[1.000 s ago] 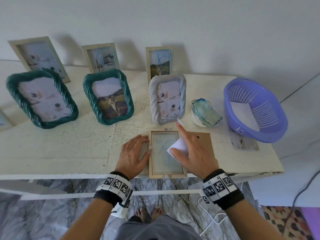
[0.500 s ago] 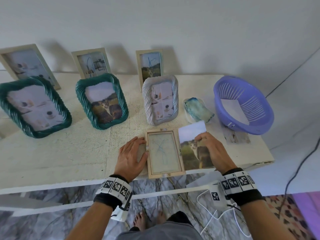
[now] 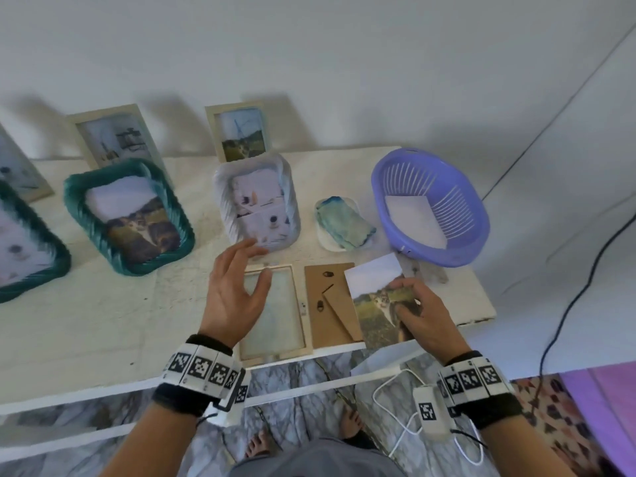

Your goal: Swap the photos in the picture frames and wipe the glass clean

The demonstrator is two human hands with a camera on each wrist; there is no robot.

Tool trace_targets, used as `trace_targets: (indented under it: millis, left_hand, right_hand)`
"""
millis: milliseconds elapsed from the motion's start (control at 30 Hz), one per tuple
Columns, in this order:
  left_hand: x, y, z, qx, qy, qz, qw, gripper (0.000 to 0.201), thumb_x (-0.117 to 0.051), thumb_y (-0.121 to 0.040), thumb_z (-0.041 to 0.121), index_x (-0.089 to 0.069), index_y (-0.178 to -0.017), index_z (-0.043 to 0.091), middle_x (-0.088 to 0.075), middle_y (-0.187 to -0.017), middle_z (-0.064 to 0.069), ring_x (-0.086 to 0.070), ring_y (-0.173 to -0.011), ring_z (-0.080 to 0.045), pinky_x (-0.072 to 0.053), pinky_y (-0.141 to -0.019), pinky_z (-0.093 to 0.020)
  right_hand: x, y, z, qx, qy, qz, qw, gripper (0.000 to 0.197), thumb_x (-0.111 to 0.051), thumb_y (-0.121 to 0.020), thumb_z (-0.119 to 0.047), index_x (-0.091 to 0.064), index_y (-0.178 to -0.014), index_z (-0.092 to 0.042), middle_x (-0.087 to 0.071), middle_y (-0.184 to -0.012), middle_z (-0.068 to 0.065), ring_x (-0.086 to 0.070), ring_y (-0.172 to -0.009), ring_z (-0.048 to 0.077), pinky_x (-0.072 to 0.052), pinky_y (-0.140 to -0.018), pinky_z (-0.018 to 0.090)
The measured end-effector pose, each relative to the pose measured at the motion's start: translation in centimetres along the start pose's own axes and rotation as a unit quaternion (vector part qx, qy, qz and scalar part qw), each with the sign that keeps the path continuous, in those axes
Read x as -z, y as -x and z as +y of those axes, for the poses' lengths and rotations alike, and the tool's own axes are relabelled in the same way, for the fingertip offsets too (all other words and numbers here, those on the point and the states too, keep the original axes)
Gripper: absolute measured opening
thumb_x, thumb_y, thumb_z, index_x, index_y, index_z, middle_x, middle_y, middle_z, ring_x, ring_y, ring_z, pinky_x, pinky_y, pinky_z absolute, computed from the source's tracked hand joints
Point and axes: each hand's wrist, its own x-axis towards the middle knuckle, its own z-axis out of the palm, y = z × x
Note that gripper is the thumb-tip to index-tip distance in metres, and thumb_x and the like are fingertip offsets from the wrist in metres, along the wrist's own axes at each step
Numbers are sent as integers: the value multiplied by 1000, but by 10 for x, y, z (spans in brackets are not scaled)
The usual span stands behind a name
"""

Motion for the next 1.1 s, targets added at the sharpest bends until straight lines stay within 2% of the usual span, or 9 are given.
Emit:
trace_targets:
  millis: [200,333,400,567,633,700,833,933,1100]
  left_hand:
    - [-62,-53,107,-58,-15,-111,992,39,-49,-89,44,-64,-114,17,-63,-119,-1,-61,-108,-22,-51,-89,-39]
    - [-100,-64,146,-79,-70,-210,972,52,-41,-86,53,-61,-121,20,-62,-120,-1,-61,-104,-24,-52,-83,-43]
    - [-120,-68,154,-91,-97,-248,960,51,-47,-87,49,-57,-130,22,-55,-132,-4,-57,-113,-28,-49,-88,-46]
    - [-162,-84,156,-48,-248,-293,922,57,-63,-90,43,-44,-142,30,-18,-160,-8,-23,-143,-31,-35,-105,-49]
    - [-169,-88,154,-43,-263,-276,923,47,-64,-90,44,-54,-133,26,-25,-158,-9,-25,-142,-33,-37,-104,-50]
    - [-171,-90,155,-49,-261,-256,929,38,-66,-89,43,-64,-120,22,-40,-150,-11,-35,-137,-36,-40,-99,-53]
    - [-165,-101,159,-55,-238,-230,942,39,-60,-88,47,-66,-116,21,-52,-140,-11,-46,-128,-37,-46,-93,-54]
    - [-159,-111,164,-45,-212,-222,951,50,-45,-88,55,-64,-120,21,-52,-140,-10,-47,-127,-34,-46,-96,-52]
    - [-157,-120,171,-27,-190,-209,959,44,-53,-94,49,-61,-125,20,-51,-143,-9,-43,-132,-30,-38,-106,-42]
  right_hand:
    - [47,-2,33,-25,-10,-37,999,29,-56,-92,-1,-62,-107,-25,-65,-70,-3,-58,-55,19,-50,-58,37]
    - [77,-6,50,-28,21,-38,999,24,-61,-93,-11,-64,-112,-27,-66,-78,-20,-62,-66,6,-48,-67,27]
    - [88,-8,55,-31,38,-46,998,23,-61,-94,-14,-65,-113,-26,-64,-81,-22,-61,-70,0,-44,-71,20]
    - [111,-11,65,-8,86,-66,994,30,-58,-95,-15,-63,-123,-27,-62,-120,-15,-57,-108,0,-41,-88,10]
    - [119,-11,69,-1,87,-76,993,35,-54,-95,-13,-60,-128,-26,-63,-120,-12,-62,-97,6,-46,-81,13]
    - [125,-11,74,-3,93,-95,991,41,-51,-94,-11,-56,-132,-25,-63,-118,-10,-60,-70,17,-48,-66,22]
    - [136,-14,77,11,91,-104,990,45,-53,-94,-10,-54,-137,-26,-64,-116,-5,-53,-60,19,-48,-66,31]
    - [143,-21,69,16,60,-101,993,45,-51,-95,-2,-53,-133,-24,-64,-75,-19,-37,-44,6,-35,-50,18]
    - [147,-54,54,8,118,-43,992,25,-59,-93,-8,-65,-114,-21,-59,-94,-11,-58,-66,0,-49,-70,18]
